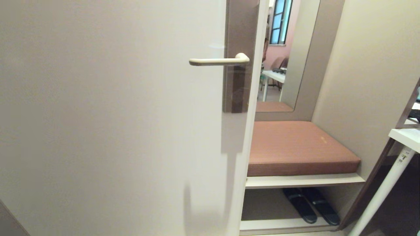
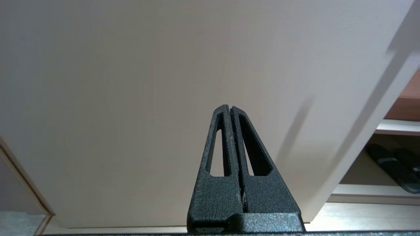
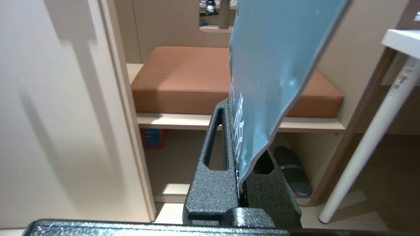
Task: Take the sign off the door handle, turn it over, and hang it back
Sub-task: Hand it to the other hand
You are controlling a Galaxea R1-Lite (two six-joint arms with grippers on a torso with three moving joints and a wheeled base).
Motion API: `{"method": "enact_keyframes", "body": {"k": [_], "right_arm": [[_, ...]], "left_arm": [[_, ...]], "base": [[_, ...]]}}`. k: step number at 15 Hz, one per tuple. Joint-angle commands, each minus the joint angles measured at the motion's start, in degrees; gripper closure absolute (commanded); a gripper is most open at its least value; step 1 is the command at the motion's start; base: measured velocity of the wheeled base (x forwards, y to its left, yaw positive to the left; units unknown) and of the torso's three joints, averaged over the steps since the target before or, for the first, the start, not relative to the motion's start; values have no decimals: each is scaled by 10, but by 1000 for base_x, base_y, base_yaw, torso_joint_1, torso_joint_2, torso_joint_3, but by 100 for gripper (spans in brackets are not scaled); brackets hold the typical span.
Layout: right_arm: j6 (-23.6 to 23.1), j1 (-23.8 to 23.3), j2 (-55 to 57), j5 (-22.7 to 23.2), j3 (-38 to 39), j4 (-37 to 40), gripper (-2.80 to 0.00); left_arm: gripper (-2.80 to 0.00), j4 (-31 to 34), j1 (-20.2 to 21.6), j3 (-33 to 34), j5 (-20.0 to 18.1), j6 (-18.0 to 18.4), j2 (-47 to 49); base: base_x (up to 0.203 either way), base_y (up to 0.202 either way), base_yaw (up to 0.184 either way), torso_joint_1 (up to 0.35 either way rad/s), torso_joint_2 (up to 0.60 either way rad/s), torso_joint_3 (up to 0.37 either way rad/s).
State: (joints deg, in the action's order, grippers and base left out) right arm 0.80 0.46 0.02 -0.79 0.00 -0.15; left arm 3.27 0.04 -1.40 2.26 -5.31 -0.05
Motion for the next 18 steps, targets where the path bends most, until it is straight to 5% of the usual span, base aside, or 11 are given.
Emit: {"method": "enact_keyframes", "body": {"k": [1, 14, 18], "right_arm": [[0, 1, 1, 0, 0, 0, 0], [0, 1, 1, 0, 0, 0, 0], [0, 1, 1, 0, 0, 0, 0]], "left_arm": [[0, 0, 0, 0, 0, -1, 0], [0, 0, 0, 0, 0, -1, 0], [0, 0, 0, 0, 0, -1, 0]], "base": [[0, 0, 0, 0, 0, 0], [0, -183, 2, 0, 3, 2], [0, -50, 2, 2, 1, 0]]}}
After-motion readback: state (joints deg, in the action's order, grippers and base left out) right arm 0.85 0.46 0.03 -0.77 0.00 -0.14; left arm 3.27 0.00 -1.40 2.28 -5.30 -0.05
